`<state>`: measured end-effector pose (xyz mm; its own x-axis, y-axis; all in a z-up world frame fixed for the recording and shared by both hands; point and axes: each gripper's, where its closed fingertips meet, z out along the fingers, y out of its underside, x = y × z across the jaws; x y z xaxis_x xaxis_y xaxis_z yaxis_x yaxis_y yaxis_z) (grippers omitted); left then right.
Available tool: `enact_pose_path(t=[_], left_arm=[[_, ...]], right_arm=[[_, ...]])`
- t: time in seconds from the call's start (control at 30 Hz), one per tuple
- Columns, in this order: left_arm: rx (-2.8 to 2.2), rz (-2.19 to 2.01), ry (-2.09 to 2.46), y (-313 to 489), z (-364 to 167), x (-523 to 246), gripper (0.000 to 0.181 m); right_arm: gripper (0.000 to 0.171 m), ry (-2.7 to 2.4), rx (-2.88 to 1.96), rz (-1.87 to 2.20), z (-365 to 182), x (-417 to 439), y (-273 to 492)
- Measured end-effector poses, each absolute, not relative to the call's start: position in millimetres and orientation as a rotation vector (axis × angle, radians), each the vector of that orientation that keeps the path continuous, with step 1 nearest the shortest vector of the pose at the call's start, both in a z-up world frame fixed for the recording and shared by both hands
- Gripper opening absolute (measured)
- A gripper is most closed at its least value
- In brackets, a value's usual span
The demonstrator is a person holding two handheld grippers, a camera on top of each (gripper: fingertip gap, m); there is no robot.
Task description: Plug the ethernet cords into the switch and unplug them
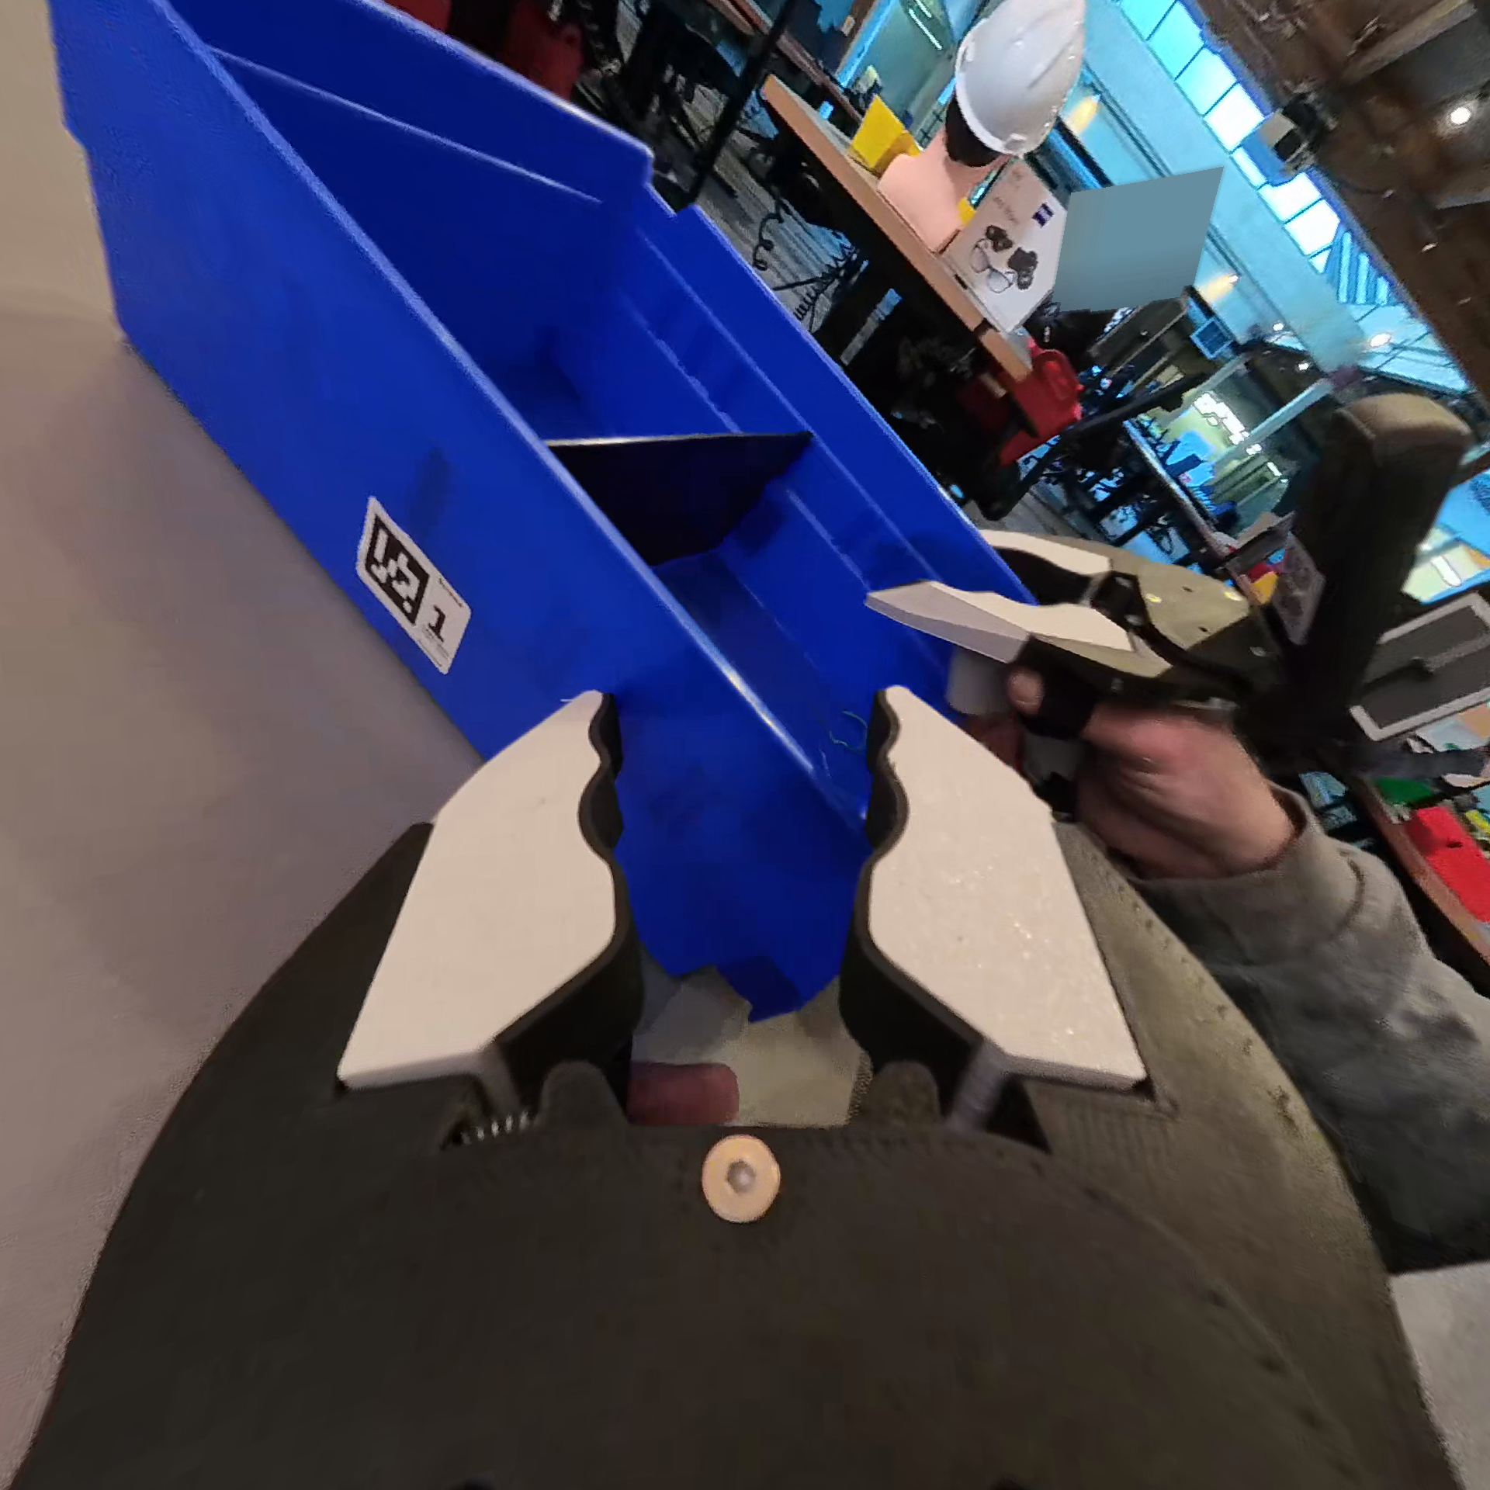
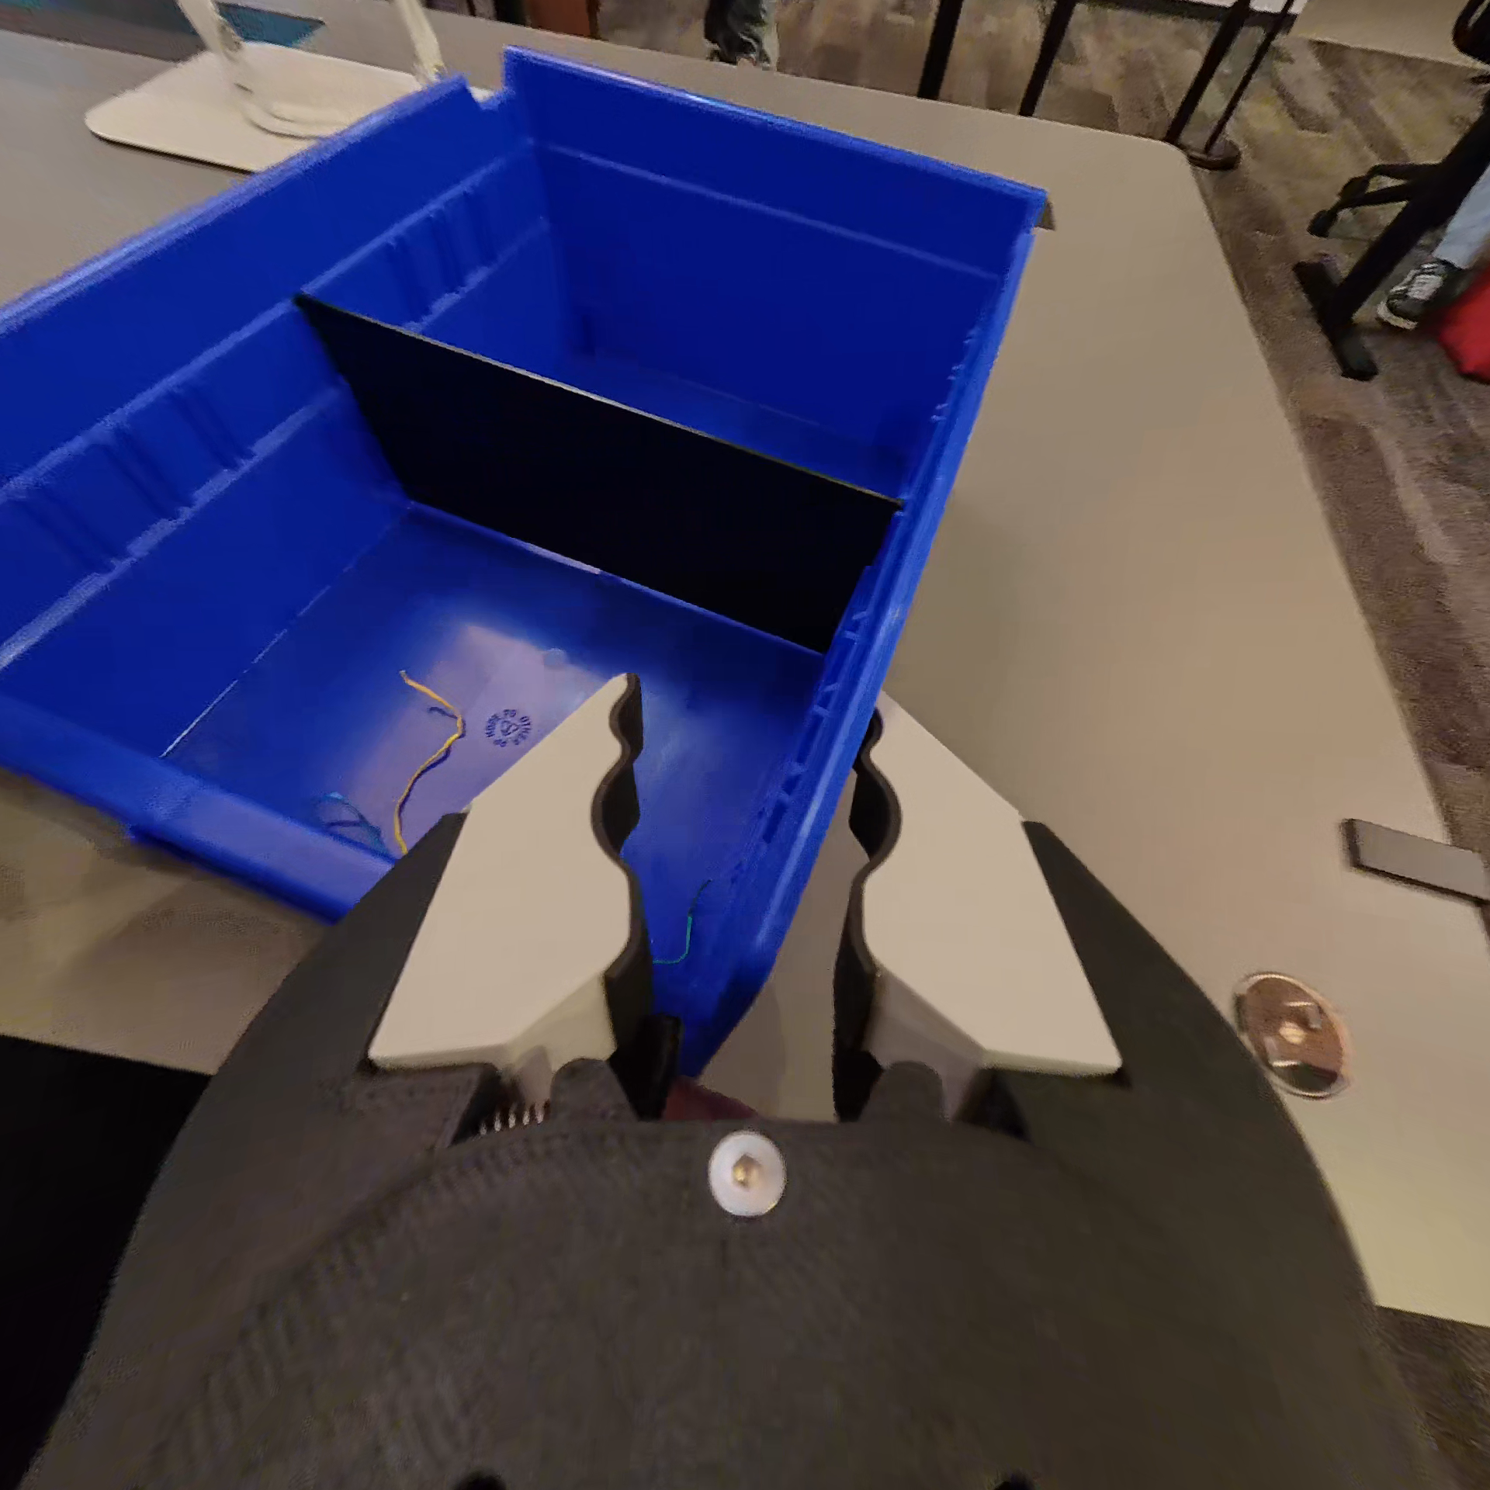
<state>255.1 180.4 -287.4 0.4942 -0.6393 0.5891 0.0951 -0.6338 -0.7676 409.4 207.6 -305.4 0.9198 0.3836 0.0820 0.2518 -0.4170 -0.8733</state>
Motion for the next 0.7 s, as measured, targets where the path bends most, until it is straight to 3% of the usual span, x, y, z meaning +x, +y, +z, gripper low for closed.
enact_pose_path(t=[0.27, 0.53, 0.7], left_arm=[[-1.978, -1.361, 0.461, 180, -286, 308, 0.052], [-1.969, -1.373, 0.477, 191, -285, 335, 0.054], [-1.946, -1.325, 0.496, 186, -283, 317, 0.061]], right_arm=[[0.036, -0.413, -2.067, 0.029, -308, 477, 245], [0.038, -0.399, -2.070, -0.035, -309, 508, 266], [0.067, -0.378, -2.029, -0.135, -299, 522, 256]])
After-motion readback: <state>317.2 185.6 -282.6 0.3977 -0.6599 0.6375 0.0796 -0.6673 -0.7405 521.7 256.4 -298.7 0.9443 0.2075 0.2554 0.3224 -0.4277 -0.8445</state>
